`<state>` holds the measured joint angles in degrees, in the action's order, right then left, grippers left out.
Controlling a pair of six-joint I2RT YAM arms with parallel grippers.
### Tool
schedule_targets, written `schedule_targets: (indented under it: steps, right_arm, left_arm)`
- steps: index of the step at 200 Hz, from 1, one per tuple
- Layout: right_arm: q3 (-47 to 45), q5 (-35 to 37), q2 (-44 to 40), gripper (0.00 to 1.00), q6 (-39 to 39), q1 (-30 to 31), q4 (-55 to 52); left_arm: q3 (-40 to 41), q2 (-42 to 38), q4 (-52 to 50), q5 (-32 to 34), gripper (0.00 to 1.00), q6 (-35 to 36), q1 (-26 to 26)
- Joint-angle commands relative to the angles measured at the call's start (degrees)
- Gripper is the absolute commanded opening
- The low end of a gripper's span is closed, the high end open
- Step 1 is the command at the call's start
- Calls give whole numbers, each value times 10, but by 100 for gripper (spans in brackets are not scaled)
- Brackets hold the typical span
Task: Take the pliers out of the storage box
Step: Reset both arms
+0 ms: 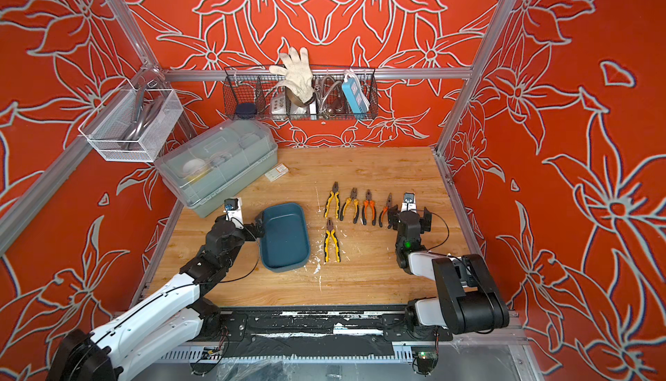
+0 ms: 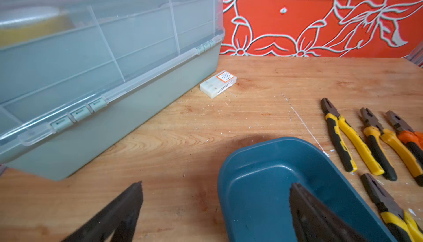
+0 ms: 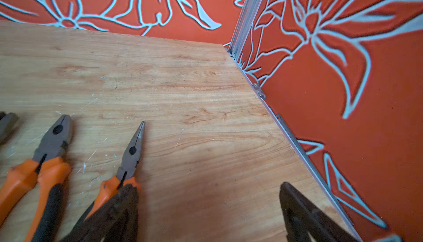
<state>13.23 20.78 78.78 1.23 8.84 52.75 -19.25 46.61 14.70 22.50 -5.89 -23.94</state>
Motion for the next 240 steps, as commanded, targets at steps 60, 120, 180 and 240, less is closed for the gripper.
schedule_targets:
  steps: [60,120,180,240]
  right_arm:
    - [42,-97,27,100,3,-38,-41]
    - [45,-98,23,100,3,-38,-53]
    - [46,-99,22,100,2,-39,-57]
    - [48,-100,22,100,2,-39,-59]
  left_arm:
    - [53,79,181,30,99,214,17]
    - [48,263,304,-35,98,119,135]
    - [48,363,396,-71,98,57,211]
    - [25,338,311,-85,99,40,220]
